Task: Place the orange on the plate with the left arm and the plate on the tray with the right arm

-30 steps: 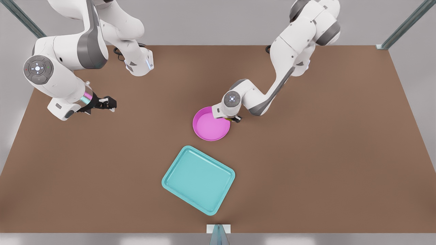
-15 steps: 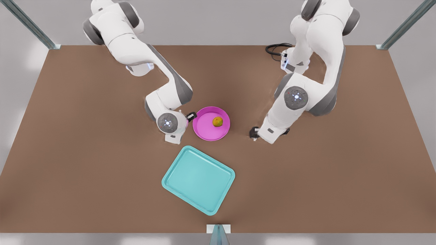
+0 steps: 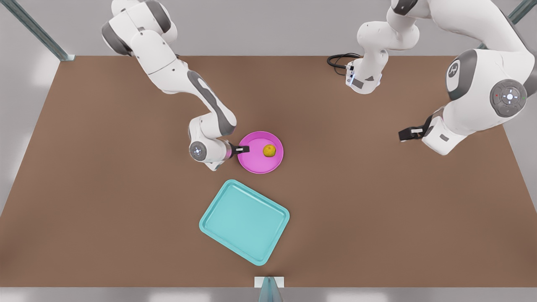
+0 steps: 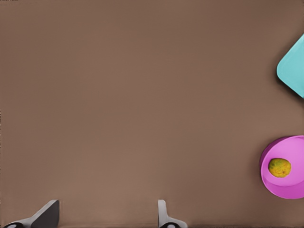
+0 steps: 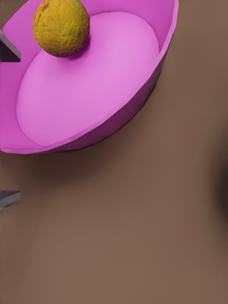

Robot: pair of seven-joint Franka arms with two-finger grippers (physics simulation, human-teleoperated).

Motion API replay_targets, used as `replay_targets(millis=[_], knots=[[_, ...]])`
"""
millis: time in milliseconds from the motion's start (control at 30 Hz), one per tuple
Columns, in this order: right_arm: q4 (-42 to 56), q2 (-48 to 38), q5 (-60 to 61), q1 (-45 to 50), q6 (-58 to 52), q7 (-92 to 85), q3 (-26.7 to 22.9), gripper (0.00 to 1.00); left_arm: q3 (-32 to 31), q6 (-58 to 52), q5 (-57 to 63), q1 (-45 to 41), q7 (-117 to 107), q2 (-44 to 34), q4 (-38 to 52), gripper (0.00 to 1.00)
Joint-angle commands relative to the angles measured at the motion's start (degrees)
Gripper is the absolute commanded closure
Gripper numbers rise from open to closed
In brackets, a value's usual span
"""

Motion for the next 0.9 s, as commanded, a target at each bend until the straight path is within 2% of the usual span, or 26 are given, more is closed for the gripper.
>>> replay_targets(millis=[0,367,467,600,633,667,800,867], knots=[[0.04,0.79,1.05,0.17,3.92,6.47,0.04,0.00,-0.01,-5.88,-0.21,0.01,17.81,0.14,0.02,0.00],[-0.14,2.81,1.13,0.44,6.91,5.24,1.09,0.00,0.51,-4.48,-0.30,0.36,17.28,2.17,-0.16,0.00],[-0.05,3.25,1.13,0.35,6.73,5.32,1.18,0.08,0.51,-5.09,-0.48,0.27,17.11,2.52,-0.42,0.00],[0.13,3.34,1.13,0.17,6.47,5.24,1.27,0.32,0.51,-4.65,-0.48,0.19,17.02,2.52,-0.07,0.00],[0.13,3.34,1.22,0.17,6.12,5.24,1.27,0.50,0.51,-4.65,-0.48,0.19,17.02,2.87,-0.16,0.00],[0.21,3.34,1.13,0.17,6.12,5.24,1.27,0.58,0.43,-4.48,-0.56,0.27,17.11,3.05,-0.16,0.00],[0.65,3.87,1.13,0.08,6.03,5.24,1.27,0.67,0.51,-4.21,-0.30,0.27,17.11,3.48,-0.68,0.00],[0.74,3.87,1.13,0.08,5.94,5.06,1.27,0.77,0.51,-4.30,-0.21,0.27,17.02,3.75,-0.60,0.00]])
